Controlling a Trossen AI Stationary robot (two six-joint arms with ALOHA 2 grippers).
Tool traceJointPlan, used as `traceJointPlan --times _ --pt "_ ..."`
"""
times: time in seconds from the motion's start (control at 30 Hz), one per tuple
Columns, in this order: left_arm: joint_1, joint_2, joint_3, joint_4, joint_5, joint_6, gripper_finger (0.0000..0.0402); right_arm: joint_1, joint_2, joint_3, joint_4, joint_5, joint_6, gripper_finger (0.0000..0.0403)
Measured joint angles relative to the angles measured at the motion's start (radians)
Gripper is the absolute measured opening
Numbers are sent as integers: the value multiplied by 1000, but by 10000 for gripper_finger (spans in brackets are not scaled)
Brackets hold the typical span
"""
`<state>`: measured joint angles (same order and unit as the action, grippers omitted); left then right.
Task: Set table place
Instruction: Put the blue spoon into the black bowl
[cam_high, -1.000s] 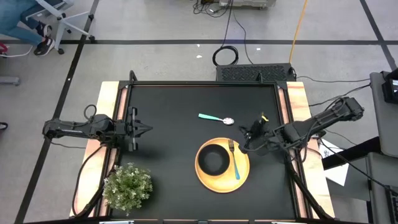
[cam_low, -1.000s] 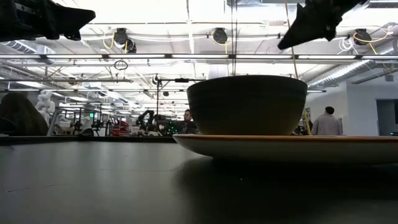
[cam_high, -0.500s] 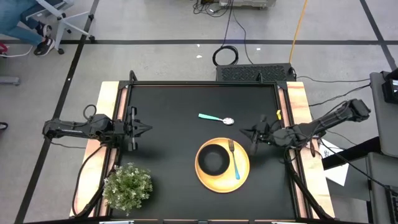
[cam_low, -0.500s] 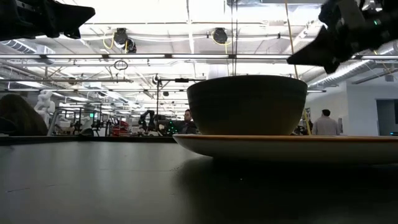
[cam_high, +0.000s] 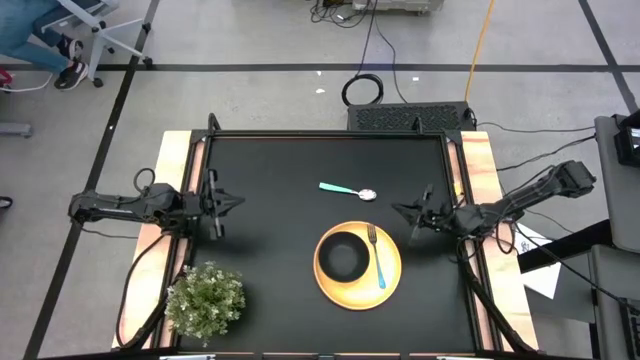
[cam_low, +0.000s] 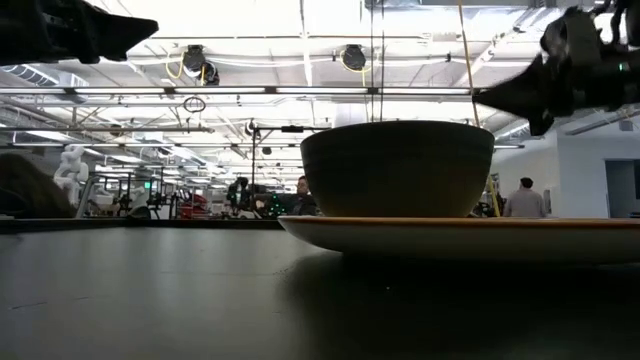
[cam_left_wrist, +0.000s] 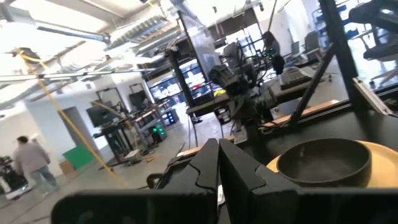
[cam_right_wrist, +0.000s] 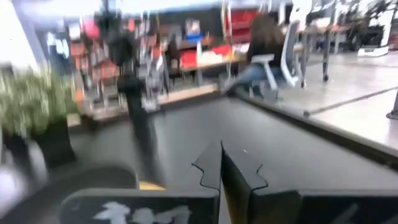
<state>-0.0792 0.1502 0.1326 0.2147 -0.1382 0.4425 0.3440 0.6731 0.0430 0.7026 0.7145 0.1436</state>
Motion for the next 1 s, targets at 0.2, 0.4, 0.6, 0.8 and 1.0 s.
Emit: traceJointPlan --times 0.2,0.4,0.6,0.8,1.0 --pt "0 0 0 -1 -29 -60 19 0 0 -8 25 22 -57 0" --pt "0 0 0 10 -29 -62 19 0 0 -10 27 22 -71 0" --pt "0 0 0 21 -29 -26 19 0 0 -16 19 20 -77 0" --pt "0 0 0 14 -29 -69 19 0 3 -28 10 16 -22 0" --pt "0 0 0 14 -31 -48 19 0 3 -28 49 -12 -72 0"
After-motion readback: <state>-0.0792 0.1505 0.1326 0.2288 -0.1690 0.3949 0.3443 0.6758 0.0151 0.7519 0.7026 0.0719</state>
